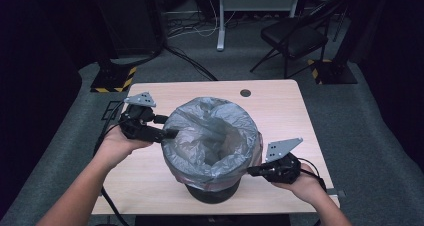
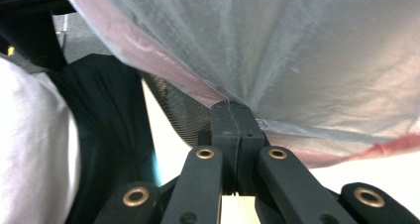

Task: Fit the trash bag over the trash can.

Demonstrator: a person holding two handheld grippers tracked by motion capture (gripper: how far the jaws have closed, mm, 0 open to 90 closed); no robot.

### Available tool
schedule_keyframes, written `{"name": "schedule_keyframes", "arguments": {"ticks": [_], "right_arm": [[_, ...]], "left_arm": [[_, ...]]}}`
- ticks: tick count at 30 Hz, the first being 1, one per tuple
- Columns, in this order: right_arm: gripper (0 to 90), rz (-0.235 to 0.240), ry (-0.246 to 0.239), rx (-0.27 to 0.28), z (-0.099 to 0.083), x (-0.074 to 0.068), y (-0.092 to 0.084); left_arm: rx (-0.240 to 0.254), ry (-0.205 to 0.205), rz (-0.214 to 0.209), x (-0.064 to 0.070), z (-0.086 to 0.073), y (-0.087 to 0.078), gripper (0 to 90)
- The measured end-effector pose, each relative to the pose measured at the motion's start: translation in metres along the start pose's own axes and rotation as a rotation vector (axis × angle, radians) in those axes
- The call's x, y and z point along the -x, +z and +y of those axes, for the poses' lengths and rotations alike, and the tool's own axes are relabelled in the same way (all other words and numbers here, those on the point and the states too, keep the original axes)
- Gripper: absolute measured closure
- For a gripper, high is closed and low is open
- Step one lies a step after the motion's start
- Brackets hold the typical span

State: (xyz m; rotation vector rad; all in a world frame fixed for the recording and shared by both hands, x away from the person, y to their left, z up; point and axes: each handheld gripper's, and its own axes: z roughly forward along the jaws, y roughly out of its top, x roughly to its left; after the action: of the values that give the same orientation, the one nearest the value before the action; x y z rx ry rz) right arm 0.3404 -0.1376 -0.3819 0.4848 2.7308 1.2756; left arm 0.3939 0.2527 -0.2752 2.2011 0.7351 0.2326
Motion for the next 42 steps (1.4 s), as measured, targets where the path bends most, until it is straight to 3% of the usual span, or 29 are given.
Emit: {"name": "schedule_keyframes", "arguments": {"ticks": [4,10,14,17,21,24,29,33,39,42], "right_arm": [[89.9,-0.042,0.03,0.002,-0.004,0.009,-0.004],[89.8,-0.062,0.096,0.026,-0.017,0.025,-0.008],[88.6,-0.078,0.117,0.038,-0.021,0.028,-0.012],[68.6,-0.077,0.116,0.072,-0.016,0.024,-0.021],[54.5,-0.096,0.102,0.145,-0.005,0.015,-0.037],[49.0,-0.115,0.086,0.182,0.003,0.009,-0.044],[45.8,-0.105,0.084,0.21,0.011,0.007,-0.039],[44.9,-0.088,0.081,0.215,0.014,0.01,-0.034],[45.1,-0.055,0.086,0.207,0.02,0.016,-0.027],[43.6,-0.038,0.088,0.207,0.022,0.018,-0.024]], "left_arm": [[0.032,0.012,-0.003,0.003,0.006,-0.005,37.4],[0.03,0.047,-0.011,0.011,0.017,-0.006,36.7],[0.028,0.075,-0.023,0.02,0.025,-0.003,36.1],[0.034,0.096,-0.03,0.026,0.035,-0.001,35.9],[0.056,0.126,-0.048,0.037,0.051,0.006,34.5],[0.058,0.154,-0.063,0.044,0.064,0.016,33.5],[0.049,0.151,-0.086,0.051,0.082,0.04,32.6],[-0.003,0.159,-0.091,0.054,0.092,0.061,32.8],[-0.055,0.097,-0.039,0.037,0.1,0.087,32.7],[-0.089,0.052,-0.055,0.023,0.101,0.093,32.2]]}}
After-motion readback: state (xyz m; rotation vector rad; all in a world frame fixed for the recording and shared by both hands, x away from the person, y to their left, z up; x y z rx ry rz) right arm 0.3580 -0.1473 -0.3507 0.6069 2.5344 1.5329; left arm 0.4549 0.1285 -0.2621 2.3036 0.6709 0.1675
